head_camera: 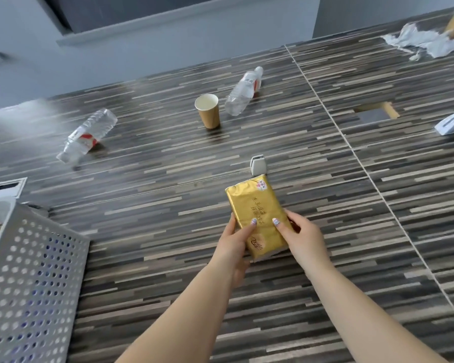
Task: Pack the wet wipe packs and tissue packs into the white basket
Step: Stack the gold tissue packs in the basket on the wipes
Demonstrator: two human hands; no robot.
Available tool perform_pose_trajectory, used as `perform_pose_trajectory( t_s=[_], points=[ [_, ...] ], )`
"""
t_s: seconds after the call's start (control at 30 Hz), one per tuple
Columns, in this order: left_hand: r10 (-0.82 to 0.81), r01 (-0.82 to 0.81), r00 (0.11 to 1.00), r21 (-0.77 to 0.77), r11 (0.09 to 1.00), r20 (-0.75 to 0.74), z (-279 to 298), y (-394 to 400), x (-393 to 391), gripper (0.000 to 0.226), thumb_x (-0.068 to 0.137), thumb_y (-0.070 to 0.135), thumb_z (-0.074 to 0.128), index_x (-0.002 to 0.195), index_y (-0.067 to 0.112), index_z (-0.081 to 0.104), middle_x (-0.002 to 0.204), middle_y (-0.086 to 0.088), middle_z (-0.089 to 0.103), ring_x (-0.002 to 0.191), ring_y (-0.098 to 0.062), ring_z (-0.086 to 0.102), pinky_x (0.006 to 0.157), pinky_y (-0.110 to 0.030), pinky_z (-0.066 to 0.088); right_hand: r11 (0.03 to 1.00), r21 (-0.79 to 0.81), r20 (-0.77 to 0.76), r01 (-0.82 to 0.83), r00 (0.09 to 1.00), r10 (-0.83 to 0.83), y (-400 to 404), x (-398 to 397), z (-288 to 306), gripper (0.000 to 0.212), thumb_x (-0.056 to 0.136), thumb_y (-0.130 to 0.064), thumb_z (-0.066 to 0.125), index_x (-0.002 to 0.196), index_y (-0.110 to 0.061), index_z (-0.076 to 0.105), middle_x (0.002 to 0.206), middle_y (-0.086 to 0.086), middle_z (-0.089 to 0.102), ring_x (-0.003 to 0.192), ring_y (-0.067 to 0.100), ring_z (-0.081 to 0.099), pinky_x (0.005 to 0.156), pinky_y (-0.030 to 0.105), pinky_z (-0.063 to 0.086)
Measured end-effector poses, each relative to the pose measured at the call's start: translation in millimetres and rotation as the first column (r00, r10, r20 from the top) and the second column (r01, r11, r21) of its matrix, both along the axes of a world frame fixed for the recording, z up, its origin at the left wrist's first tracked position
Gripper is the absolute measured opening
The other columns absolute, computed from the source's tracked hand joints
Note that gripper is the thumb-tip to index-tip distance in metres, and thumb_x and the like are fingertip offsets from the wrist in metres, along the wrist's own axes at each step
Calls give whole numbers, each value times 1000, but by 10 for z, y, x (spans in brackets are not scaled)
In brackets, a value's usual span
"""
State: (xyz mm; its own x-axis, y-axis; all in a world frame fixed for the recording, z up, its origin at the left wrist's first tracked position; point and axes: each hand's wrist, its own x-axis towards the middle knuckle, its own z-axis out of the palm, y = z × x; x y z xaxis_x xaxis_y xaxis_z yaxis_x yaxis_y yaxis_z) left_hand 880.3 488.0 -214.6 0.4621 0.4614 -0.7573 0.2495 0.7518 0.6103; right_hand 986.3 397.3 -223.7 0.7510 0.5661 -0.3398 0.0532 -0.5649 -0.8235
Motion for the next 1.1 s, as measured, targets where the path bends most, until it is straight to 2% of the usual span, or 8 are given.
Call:
perform_pose_trajectory(
  t_s=[0.13, 0.37, 0.43, 0.53, 0.67, 0.8, 0.93, 1.1],
  points=[
    [-68, 57, 995, 144, 988, 75, 230, 75, -183, 52, 87, 21, 66, 131, 44, 49, 112, 5, 72, 101, -21, 69, 73, -37, 52, 992, 103, -52, 67, 997, -62, 0, -255, 195, 44, 89, -32, 62, 131, -20, 57, 123, 2, 64, 111, 17, 59, 92, 35, 53],
    [-136, 109, 987, 257, 960, 89, 704, 285, -786, 65, 86, 10, 67, 140, 36, 42, 116, -4, 68, 98, -26, 69, 84, -45, 57, 978, 203, -121, 39, 993, -14, -38, -728, 616, 46, 86, -35, 64, 128, -20, 58, 120, 0, 65, 103, 13, 59, 84, 28, 52],
    [-180, 151, 980, 276, 949, 83, 843, 344, -1037, 61, 85, 9, 67, 137, 34, 47, 117, -5, 68, 101, -27, 68, 87, -46, 55, 968, 249, -213, 6, 976, 49, -15, -813, 754, 60, 80, -41, 69, 134, -24, 50, 126, -4, 60, 111, 14, 56, 92, 36, 51],
    [-298, 262, 952, 323, 909, 67, 1060, 386, -1426, 58, 81, 11, 72, 130, 35, 53, 122, -5, 67, 108, -28, 65, 95, -46, 51, 948, 315, -431, 43, 896, 103, 26, -940, 974, 115, 45, -64, 79, 144, -35, 30, 141, -2, 49, 125, 23, 49, 102, 54, 43],
    [-409, 370, 912, 402, 837, 13, 1272, 436, -1819, 58, 82, 13, 71, 131, 37, 51, 128, -4, 62, 112, -27, 63, 96, -43, 52, 931, 364, -448, -2, 876, 177, 37, -1144, 1123, 126, 42, -70, 78, 148, -45, 13, 149, 1, 41, 134, 29, 40, 106, 61, 33],
    [-420, 370, 908, 469, 802, 3, 1373, 436, -2154, 66, 77, 21, 76, 136, 36, 50, 126, -3, 64, 113, -26, 63, 98, -48, 50, 922, 387, -410, 0, 896, 172, 41, -1519, 1233, 86, 63, -48, 79, 137, -33, 38, 136, -1, 50, 120, 22, 50, 102, 50, 41],
    [-183, 96, 974, 491, 866, 131, 1439, 495, -2555, 101, 59, 35, 85, 146, 34, 33, 148, -1, 38, 129, -26, 47, 105, -51, 42, 883, 447, -484, 146, 869, 101, 169, -1899, 1329, 46, 76, -28, 74, 113, -26, 48, 117, 5, 59, 98, 20, 60, 89, 51, 53],
    [-3, -124, 949, 382, 916, 317, 1490, 536, -3135, 94, 67, 37, 78, 146, 37, 26, 139, -3, 50, 130, -25, 47, 102, -58, 40, 834, 471, -576, 288, 816, 44, 408, -2466, 1486, 51, 79, -26, 73, 121, -18, 45, 114, 4, 58, 97, 16, 58, 85, 50, 55]
  ],
)
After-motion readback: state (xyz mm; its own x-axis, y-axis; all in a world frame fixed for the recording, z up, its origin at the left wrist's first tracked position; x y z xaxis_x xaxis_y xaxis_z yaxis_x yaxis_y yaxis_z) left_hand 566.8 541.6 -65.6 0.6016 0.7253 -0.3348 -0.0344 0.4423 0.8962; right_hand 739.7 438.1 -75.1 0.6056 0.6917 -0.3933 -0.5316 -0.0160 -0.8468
